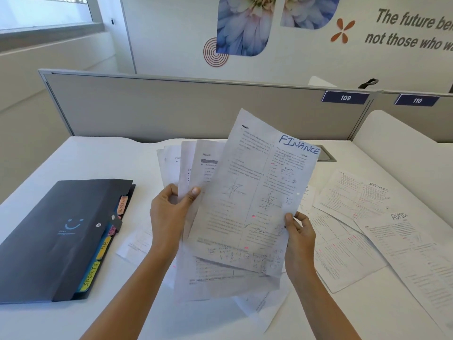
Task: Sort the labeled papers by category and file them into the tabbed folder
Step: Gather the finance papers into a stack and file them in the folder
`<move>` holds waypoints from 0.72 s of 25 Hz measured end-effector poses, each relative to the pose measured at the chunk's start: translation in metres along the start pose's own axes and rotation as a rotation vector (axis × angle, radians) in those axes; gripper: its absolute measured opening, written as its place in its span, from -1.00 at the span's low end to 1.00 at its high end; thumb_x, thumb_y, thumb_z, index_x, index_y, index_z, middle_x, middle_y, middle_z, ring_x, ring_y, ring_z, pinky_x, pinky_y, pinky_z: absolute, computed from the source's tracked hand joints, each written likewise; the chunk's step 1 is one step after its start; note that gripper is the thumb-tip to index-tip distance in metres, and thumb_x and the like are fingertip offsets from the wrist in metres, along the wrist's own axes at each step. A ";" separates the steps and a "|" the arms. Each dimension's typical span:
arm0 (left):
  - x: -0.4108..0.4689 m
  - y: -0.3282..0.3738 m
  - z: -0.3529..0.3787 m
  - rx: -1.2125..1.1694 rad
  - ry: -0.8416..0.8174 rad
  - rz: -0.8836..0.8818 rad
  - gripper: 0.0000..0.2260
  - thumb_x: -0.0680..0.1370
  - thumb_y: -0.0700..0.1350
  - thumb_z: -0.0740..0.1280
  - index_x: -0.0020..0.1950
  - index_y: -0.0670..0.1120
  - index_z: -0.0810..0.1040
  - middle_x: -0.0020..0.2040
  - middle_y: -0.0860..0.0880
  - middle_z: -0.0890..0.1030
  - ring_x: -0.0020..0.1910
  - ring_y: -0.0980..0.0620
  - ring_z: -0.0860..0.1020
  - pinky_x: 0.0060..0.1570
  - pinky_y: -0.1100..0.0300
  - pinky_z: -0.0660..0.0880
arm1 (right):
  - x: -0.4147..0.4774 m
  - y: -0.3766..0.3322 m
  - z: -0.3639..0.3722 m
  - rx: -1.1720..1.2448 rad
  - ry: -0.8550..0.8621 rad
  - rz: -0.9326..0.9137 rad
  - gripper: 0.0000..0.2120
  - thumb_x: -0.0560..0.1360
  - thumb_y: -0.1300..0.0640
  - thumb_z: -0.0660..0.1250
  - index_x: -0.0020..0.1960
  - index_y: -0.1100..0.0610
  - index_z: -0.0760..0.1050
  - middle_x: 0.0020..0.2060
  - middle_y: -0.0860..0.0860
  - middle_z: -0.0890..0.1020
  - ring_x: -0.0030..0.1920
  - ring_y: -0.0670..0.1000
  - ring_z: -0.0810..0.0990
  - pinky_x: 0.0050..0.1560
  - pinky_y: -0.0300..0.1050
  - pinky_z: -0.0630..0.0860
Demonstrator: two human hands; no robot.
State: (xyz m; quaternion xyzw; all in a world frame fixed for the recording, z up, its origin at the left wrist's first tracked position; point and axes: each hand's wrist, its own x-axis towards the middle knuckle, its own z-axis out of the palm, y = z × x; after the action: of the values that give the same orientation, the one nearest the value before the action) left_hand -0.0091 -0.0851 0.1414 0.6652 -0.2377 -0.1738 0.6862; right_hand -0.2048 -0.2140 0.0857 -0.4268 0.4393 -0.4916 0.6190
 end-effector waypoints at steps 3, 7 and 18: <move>0.000 0.002 -0.001 0.040 0.028 0.044 -0.80 0.45 0.07 0.43 -0.16 -0.02 0.49 -0.17 0.14 0.67 -0.21 0.12 0.66 -0.12 -0.03 0.63 | 0.003 -0.001 -0.005 -0.006 -0.004 0.001 -0.92 0.59 0.13 0.24 0.05 0.12 0.42 -0.11 0.05 0.68 -0.07 0.10 0.62 0.00 0.11 0.55; 0.004 0.003 -0.002 0.132 0.077 0.127 -0.82 0.48 0.05 0.41 -0.13 0.03 0.44 -0.18 0.14 0.60 -0.25 0.24 0.58 -0.13 0.01 0.59 | 0.005 -0.002 -0.011 -0.003 -0.101 0.009 -0.83 0.59 0.13 0.22 0.15 0.15 0.41 -0.08 -0.01 0.67 -0.08 0.02 0.62 -0.16 -0.08 0.55; 0.002 0.006 0.007 0.014 -0.071 0.118 -0.71 0.64 0.10 0.04 0.31 0.10 0.07 -0.22 -0.01 0.57 -0.32 0.08 0.60 -0.30 0.23 0.55 | 0.001 -0.008 0.011 -0.299 -0.260 -0.068 -0.78 0.56 0.14 0.30 0.20 0.04 0.46 0.01 -0.04 0.68 -0.02 -0.03 0.67 -0.17 -0.20 0.56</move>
State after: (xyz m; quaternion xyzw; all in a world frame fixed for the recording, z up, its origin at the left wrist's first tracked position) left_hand -0.0112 -0.0916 0.1476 0.6481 -0.3019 -0.1552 0.6817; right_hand -0.1962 -0.2155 0.0964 -0.5886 0.4092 -0.3823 0.5831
